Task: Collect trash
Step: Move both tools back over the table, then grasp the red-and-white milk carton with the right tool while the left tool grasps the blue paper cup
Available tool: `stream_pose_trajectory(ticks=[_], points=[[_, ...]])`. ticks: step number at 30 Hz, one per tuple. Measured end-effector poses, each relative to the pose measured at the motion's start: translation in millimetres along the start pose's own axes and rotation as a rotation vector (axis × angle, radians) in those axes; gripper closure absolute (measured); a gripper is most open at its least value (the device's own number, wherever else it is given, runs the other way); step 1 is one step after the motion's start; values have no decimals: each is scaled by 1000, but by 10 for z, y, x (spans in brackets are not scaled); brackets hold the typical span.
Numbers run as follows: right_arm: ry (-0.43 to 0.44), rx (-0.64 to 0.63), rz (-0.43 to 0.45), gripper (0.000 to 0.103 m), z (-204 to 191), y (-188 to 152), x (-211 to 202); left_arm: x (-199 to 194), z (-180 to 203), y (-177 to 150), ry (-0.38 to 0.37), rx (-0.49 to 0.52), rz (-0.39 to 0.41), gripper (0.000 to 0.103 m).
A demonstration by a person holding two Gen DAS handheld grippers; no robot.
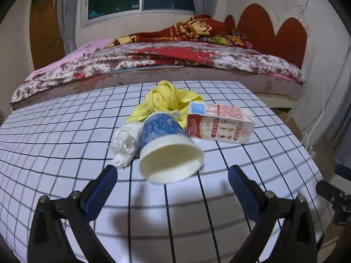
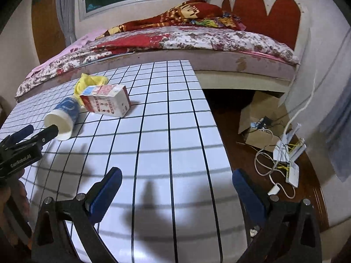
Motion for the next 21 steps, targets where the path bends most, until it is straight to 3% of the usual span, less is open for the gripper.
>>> stream_pose_trajectory(ticks=[6,9,10,15,21], points=[[23,-42,-15,1,-165,236,313,329,-112,77,31,-24,-36,3],[40,-76,-23,1,-299,322,436,394,-147,86,18,-39,-59,15],[53,-86,-23,1,-350,357,467,405,-151,76,16,-36,-69,29],[135,-154,1,1,-773,622,629,307,-163,79,-61,-33,-52,40],[216,-257,17,1,-1226,847,813,236,-194,47,-94,-19,-53,43]])
Point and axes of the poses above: each gripper's, at about its wrist camera, not at the fingertips, and x roughly the way its jaws point, z to its right, y to its top, the point moved 10 cm from there along x, roughly the way its jaws point, and after that the axes turned 12 degrees about -y, right-handed, at the moved point
